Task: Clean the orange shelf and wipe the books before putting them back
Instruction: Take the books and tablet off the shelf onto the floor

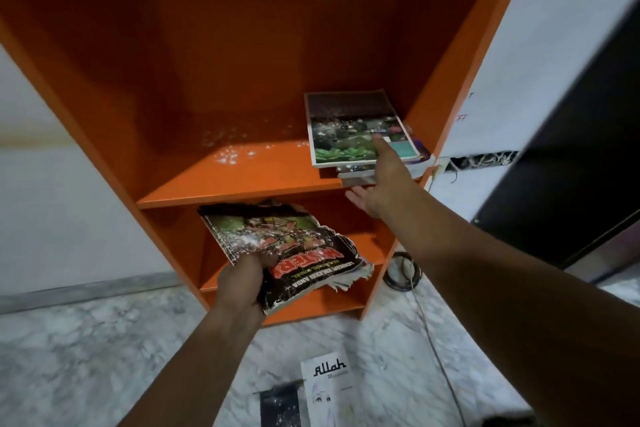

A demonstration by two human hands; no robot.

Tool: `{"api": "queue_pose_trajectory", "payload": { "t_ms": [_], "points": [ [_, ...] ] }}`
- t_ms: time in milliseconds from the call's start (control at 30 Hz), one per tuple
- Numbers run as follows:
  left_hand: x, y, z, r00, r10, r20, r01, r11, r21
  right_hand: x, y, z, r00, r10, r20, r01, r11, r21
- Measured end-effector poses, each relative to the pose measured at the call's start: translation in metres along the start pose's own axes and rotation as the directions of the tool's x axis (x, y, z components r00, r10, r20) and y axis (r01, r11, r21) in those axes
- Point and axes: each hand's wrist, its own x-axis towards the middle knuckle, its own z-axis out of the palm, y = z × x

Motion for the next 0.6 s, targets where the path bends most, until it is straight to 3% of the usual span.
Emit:
{"api": "queue_pose_trajectory", "payload": {
  "t_ms": [67, 200, 267, 467, 600],
  "points": [
    [-0.004, -0.001, -0.007, 1.0, 0.021, -0.001, -0.021, 0.999, 0.049, 0.008, -0.004, 0.009, 0.998, 0.008, -0.067, -0.009, 1.0, -0.018],
    [-0.008, 0.001, -0.019, 0.999, 0.024, 0.028, -0.026, 0.997, 0.079, 0.052, 0.001, 0.003, 0.979, -0.117, -0.169, 0.109, 0.992, -0.057],
    [-0.01, 0.0, -0.027, 0.999, 0.031, 0.036, -0.033, 0.997, 0.073, 0.029, 0.008, -0.001, 0.976, -0.144, -0.161, 0.141, 0.989, -0.033],
    [-0.041, -0.013, -0.06, 0.996, 0.074, 0.057, -0.082, 0.987, 0.14, -0.031, 0.056, -0.054, 0.985, -0.17, 0.04, 0.17, 0.985, -0.002],
    [-0.076, -0.024, -0.089, 0.992, 0.089, 0.084, -0.105, 0.972, 0.212, -0.077, 0.092, -0.104, 0.992, -0.106, 0.074, 0.102, 0.993, 0.059]
  ]
}}
